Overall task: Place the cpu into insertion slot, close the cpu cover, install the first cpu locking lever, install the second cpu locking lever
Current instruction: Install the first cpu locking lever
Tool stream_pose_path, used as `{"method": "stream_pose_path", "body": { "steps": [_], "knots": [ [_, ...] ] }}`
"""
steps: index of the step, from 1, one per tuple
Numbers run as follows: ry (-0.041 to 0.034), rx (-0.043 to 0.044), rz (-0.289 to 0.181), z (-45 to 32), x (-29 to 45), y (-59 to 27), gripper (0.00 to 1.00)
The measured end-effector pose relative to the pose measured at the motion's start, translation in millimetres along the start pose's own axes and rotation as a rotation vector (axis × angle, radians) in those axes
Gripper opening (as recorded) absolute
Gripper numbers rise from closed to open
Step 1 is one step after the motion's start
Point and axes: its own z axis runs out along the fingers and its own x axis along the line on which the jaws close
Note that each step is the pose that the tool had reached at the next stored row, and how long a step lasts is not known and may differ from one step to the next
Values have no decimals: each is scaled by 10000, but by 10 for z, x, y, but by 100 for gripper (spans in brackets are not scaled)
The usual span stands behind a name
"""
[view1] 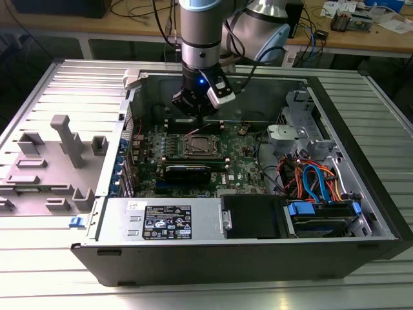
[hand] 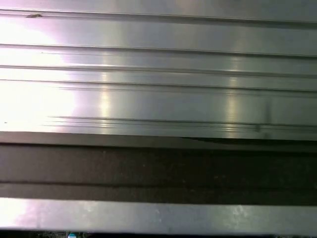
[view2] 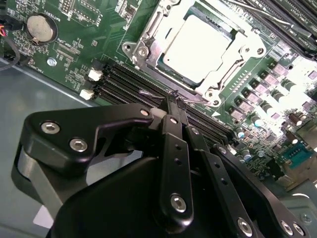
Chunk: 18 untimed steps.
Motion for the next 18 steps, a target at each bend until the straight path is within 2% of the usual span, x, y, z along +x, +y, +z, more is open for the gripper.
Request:
{"method": "stream_pose_path", "body": {
  "steps": [6, 8, 13, 18],
  "knots": [
    [0, 8, -1, 15, -81, -3, 11],
    [0, 9, 0, 41, -110, -4, 11],
    [-1, 8, 0, 94, -124, -6, 11],
    [0, 9, 0, 102, -124, -7, 11]
  ]
}}
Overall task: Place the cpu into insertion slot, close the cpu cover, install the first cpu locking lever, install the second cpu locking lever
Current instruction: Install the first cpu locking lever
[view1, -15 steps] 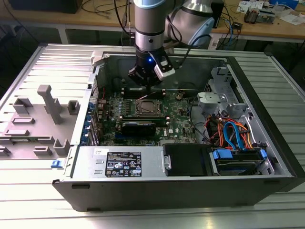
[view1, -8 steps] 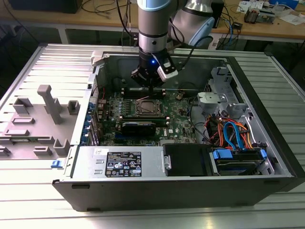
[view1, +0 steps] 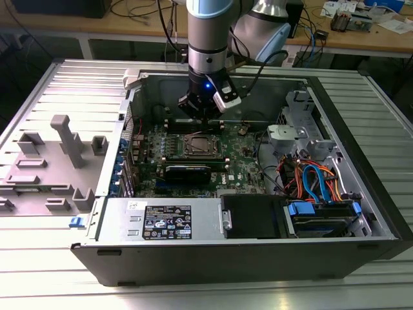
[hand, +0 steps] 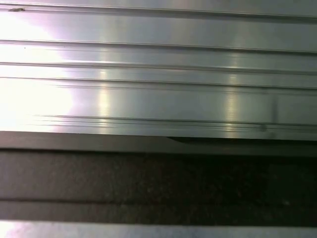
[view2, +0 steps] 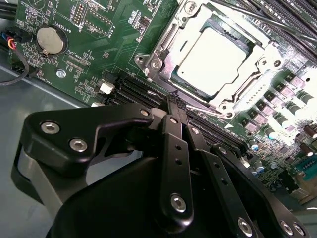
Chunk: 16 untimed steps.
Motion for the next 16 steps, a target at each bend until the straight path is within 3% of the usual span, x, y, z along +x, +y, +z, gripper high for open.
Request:
{"method": "stream_pose_path", "body": {
  "steps": [16],
  "knots": [
    [0, 1, -1, 57, -9, -2, 11]
  ]
}}
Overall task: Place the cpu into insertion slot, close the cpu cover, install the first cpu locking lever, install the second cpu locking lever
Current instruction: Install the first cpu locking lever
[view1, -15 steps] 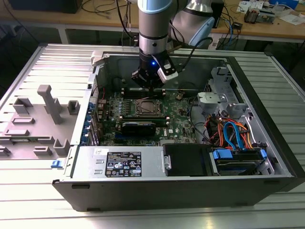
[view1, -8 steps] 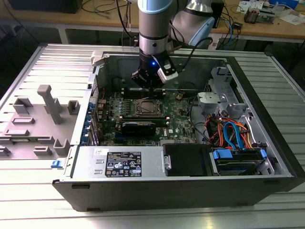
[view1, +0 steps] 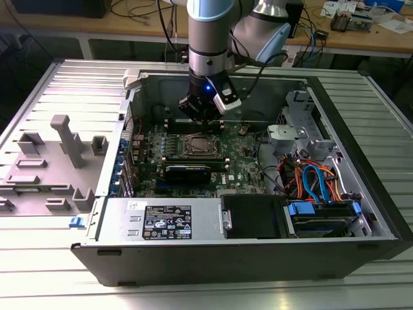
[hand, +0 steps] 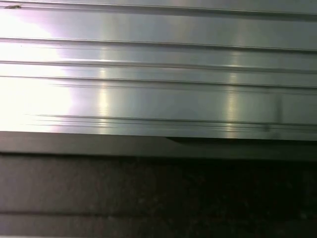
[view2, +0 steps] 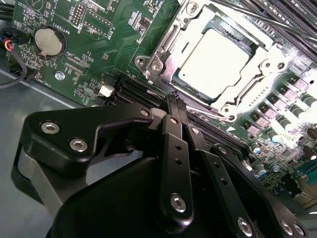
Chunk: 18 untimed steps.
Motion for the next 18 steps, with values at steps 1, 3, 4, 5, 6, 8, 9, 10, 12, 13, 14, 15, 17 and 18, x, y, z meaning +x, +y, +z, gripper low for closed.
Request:
{"method": "stream_pose_path", "body": {
  "steps": [1, 3, 4, 5, 6, 8, 9, 10, 12, 13, 14, 15, 17, 18],
  "knots": [
    [0, -1, 0, 9, -2, 0, 11],
    [0, 1, 0, 24, -6, -1, 11],
    [1, 1, 0, 29, -9, -1, 11],
    [-1, 0, 1, 34, -12, -1, 11],
    [1, 1, 1, 39, -16, -1, 11],
    [-1, 0, 0, 64, -32, -1, 11],
    [0, 1, 1, 68, -34, -1, 11],
    [1, 3, 2, 68, -34, -2, 11],
    [0, 0, 1, 69, -36, -1, 11],
    [-1, -1, 1, 69, -36, -1, 11],
    [-2, -2, 1, 68, -37, -1, 11],
    [-2, -1, 1, 65, -37, -1, 11],
    [-1, -1, 1, 60, -37, -1, 11],
    [-1, -1, 1, 59, -37, -1, 11]
  ]
}}
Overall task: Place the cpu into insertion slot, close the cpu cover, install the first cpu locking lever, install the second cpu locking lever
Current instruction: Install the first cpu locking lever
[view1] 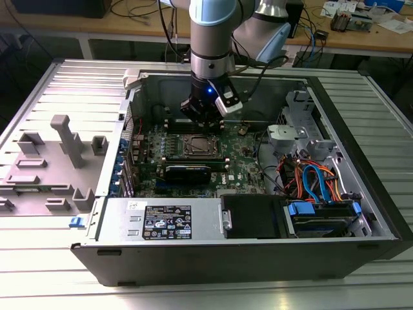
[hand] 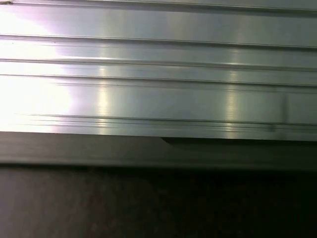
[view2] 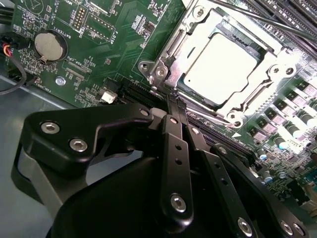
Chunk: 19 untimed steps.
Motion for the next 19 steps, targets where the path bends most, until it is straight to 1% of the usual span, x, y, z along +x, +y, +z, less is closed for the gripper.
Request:
{"method": "stream_pose_path", "body": {
  "steps": [14, 19],
  "knots": [
    [1, 0, -1, 0, -15, -2, 11],
    [1, 1, 0, -1, -13, -38, 11]
  ]
}}
